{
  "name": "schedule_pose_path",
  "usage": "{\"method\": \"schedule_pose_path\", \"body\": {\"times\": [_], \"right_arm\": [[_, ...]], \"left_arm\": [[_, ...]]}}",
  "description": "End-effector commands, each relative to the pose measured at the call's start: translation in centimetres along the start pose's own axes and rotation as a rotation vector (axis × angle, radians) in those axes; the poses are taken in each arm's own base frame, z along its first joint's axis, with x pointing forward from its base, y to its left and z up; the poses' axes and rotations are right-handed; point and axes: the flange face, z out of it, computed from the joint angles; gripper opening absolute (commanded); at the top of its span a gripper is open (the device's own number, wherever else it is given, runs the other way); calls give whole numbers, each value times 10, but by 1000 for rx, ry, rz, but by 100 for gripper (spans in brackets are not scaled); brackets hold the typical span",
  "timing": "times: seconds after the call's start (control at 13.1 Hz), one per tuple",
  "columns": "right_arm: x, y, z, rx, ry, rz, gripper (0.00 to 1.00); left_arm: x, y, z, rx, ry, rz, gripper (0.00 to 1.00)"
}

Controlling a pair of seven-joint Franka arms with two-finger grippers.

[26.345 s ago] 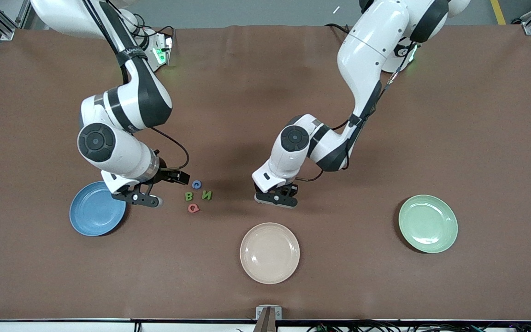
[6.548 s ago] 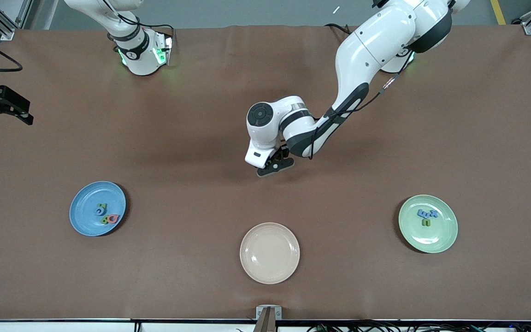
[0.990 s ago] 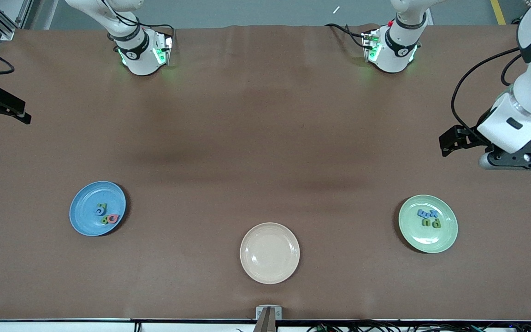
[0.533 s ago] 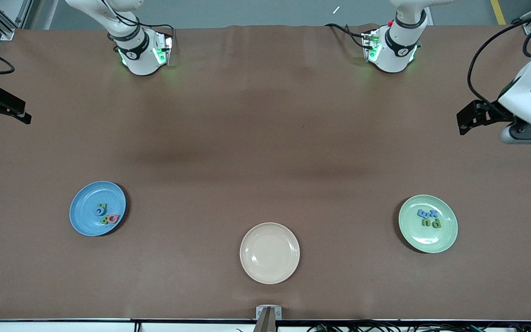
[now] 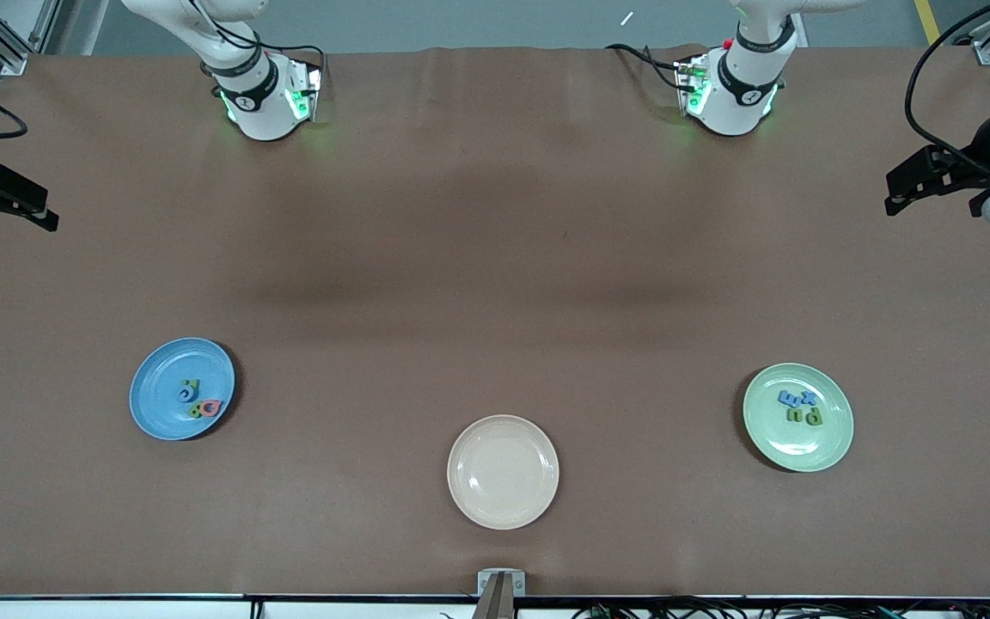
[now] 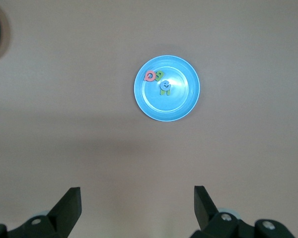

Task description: Sort uppercase to blue plate, lowercase to green plate

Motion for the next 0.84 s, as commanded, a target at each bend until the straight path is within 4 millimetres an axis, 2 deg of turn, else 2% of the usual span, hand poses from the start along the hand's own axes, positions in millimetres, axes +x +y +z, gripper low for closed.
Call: {"method": "schedule_pose_path", "body": {"times": [0.0, 0.76], "right_arm": [[-4, -2, -3, -3, 0, -6, 100], [-4, -2, -3, -3, 0, -6, 100]], "left_arm": [[-7, -2, -2, -8, 9, 16, 100], [-12, 29, 0, -5, -6, 50, 100]]}}
